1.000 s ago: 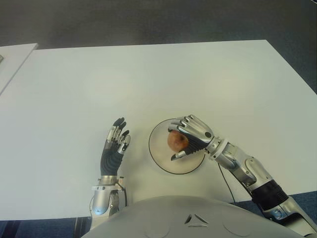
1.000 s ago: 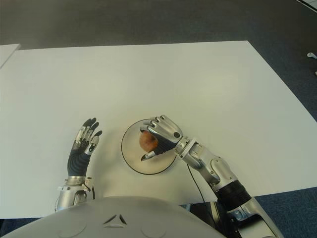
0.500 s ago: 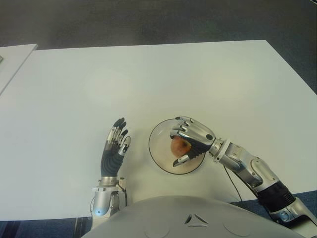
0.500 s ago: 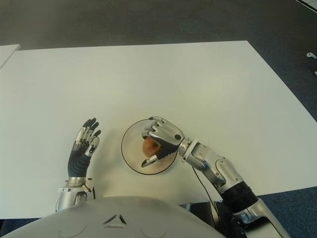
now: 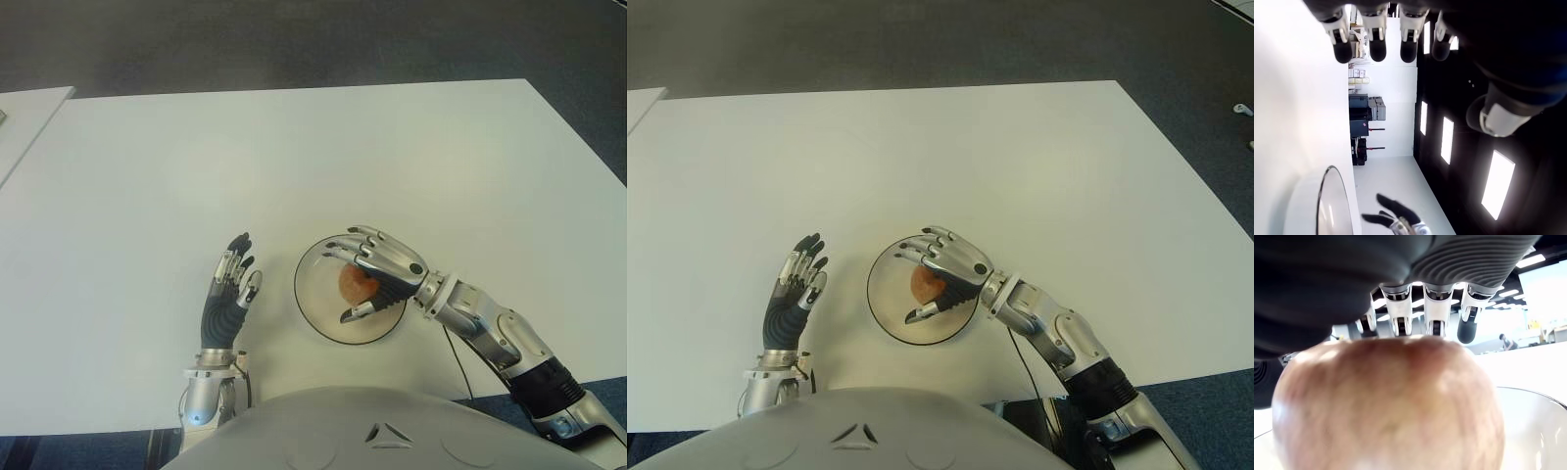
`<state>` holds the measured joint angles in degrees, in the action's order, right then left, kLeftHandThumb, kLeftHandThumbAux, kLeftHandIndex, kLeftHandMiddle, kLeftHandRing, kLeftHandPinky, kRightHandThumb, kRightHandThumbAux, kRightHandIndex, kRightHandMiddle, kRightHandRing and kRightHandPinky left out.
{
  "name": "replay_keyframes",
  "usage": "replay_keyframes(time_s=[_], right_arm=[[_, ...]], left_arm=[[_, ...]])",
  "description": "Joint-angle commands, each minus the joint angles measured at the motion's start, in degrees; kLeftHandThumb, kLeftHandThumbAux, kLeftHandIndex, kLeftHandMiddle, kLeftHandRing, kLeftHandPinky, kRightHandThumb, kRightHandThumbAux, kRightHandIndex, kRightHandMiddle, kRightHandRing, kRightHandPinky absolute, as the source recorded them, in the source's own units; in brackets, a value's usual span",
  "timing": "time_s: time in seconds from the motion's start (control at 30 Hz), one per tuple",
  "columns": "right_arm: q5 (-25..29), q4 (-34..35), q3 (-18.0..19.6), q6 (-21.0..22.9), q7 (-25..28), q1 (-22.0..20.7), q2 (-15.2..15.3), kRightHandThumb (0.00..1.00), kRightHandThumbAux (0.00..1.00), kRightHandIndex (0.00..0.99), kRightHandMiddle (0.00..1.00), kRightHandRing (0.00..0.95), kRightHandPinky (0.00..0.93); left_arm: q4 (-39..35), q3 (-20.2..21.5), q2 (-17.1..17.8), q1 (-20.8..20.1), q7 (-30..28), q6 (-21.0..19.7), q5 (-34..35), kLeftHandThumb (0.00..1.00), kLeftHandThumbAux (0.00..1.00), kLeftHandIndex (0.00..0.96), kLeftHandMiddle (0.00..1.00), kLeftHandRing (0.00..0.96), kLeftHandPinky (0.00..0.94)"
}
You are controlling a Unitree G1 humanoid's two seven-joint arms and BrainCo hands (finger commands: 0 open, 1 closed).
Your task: Put the apples into the plate.
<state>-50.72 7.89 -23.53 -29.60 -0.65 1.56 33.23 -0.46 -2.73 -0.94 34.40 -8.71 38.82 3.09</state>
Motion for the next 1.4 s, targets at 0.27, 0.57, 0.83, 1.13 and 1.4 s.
replay_keyframes(time_s=[0.27,0.57,0.83,1.13,1.4], right_arm=[[2.2,-0.4,0.7,-0.3,0.5,0.3,-0.4,0.118,0.213,0.000,0.000,0.000,0.000],[4.7,-0.3,1.6,0.8,2.7,-0.3,-0.6,0.154,0.215,0.000,0.000,0.000,0.000],[16.8,2.0,6.8,6.5,12.8,-0.5,-0.1,0.179,0.197,0.000,0.000,0.000,0.000],[33.6,1.6,16.3,13.2,14.9,2.2,-3.2,0.169,0.176,0.000,0.000,0.000,0.000],[49.3,-14.7,23.6,11.2,16.0,1.4,-9.0,0.134,0.233,0.000,0.000,0.000,0.000]], left_arm=[[1.2,-0.3,0.6,-0.6,-0.1,0.3,0.6,0.040,0.510,0.045,0.000,0.000,0.067],[1.2,-0.2,0.6,-0.6,0.2,0.4,0.2,0.043,0.513,0.042,0.000,0.000,0.067],[1.4,-0.3,0.7,-0.6,0.0,0.4,0.5,0.047,0.510,0.033,0.000,0.000,0.062],[1.2,-0.7,0.9,-0.4,-0.3,-0.6,1.0,0.059,0.505,0.033,0.000,0.000,0.076],[0.7,-1.0,0.9,-0.1,0.0,-1.8,0.5,0.064,0.501,0.033,0.000,0.000,0.080]])
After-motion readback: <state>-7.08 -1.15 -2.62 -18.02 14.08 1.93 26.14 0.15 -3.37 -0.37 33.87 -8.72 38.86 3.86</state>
